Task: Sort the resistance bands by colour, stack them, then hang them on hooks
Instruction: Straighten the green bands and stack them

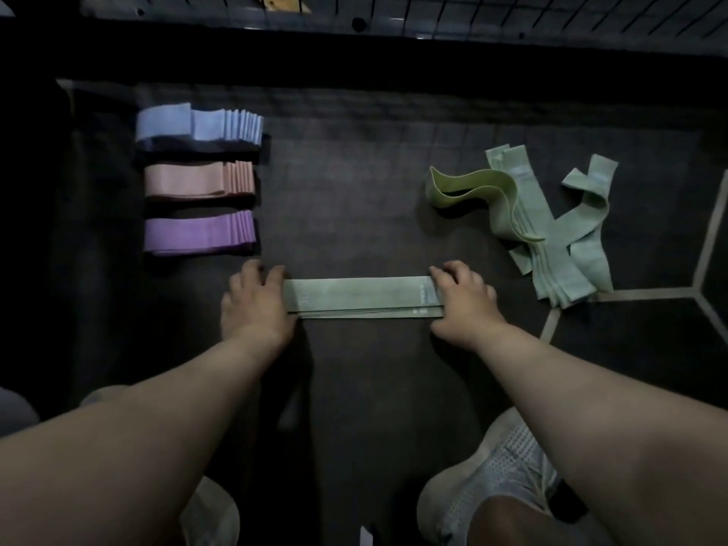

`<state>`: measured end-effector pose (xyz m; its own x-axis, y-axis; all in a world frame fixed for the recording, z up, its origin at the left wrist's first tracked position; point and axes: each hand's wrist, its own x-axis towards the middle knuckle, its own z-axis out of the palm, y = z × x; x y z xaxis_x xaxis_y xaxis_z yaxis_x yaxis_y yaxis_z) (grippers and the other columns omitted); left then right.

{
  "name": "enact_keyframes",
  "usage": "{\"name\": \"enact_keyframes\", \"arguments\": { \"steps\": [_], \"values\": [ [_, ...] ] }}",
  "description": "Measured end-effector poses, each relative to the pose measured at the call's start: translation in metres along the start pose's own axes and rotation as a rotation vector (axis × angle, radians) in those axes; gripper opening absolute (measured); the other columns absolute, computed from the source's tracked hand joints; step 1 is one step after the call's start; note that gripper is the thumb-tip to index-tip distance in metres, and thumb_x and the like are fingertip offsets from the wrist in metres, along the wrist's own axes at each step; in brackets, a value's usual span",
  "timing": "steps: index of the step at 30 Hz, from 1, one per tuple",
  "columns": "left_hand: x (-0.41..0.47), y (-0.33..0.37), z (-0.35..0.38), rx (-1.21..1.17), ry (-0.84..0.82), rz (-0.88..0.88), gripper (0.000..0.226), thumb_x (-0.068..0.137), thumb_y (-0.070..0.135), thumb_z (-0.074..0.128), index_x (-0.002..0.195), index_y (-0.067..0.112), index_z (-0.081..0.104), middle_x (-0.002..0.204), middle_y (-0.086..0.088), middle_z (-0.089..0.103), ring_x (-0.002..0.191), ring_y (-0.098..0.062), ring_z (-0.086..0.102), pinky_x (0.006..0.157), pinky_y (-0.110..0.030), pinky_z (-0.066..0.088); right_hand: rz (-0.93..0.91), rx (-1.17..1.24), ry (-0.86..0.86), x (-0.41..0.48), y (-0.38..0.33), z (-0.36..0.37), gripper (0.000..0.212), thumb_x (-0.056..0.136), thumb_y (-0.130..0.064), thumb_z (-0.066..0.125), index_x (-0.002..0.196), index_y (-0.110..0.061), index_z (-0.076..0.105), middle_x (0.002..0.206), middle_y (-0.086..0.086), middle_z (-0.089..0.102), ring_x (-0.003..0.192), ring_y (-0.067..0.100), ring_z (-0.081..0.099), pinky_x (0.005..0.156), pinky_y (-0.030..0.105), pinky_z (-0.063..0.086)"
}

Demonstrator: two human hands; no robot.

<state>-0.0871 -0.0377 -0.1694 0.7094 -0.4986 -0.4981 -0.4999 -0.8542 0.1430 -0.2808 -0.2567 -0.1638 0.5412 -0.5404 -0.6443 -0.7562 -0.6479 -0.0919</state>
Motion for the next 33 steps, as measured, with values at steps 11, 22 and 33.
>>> {"name": "enact_keyframes", "arguments": {
  "steps": [11, 22, 33],
  "values": [
    [0.006, -0.009, 0.006, 0.105, -0.04, 0.176, 0.052, 0.089, 0.028, 0.061, 0.138, 0.028, 0.046, 0.136, -0.003, 0.041, 0.12, -0.028, 0.045, 0.098, -0.04, 0.039, -0.084, -0.044, 0.049, -0.002, 0.014, 0.004, 0.06, 0.081, -0.022, 0.067, 0.136, -0.022, 0.044, 0.133, 0.004, 0.037, 0.122, 0.029, 0.041, 0.103, 0.041, 0.041],
    [0.005, -0.004, 0.01, -0.43, -0.025, -0.202, 0.055, 0.087, 0.033, 0.068, 0.136, 0.016, 0.048, 0.137, -0.015, 0.039, 0.125, -0.035, 0.046, 0.107, -0.043, 0.04, 0.12, 0.425, 0.119, -0.002, 0.016, 0.015, 0.066, 0.085, -0.033, 0.073, 0.138, -0.012, 0.042, 0.136, 0.009, 0.034, 0.122, 0.026, 0.044, 0.107, 0.035, 0.039],
    [0.005, 0.008, 0.007, -0.499, 0.054, -0.389, 0.041, 0.088, 0.029, 0.063, 0.125, 0.013, 0.059, 0.129, -0.017, 0.051, 0.12, -0.037, 0.051, 0.104, -0.042, 0.042, 0.141, 0.181, 0.313, 0.033, -0.008, -0.022, 0.044, 0.093, -0.029, 0.058, 0.136, -0.021, 0.051, 0.156, 0.015, 0.018, 0.143, 0.035, 0.018, 0.116, 0.041, 0.021]
  ]
}}
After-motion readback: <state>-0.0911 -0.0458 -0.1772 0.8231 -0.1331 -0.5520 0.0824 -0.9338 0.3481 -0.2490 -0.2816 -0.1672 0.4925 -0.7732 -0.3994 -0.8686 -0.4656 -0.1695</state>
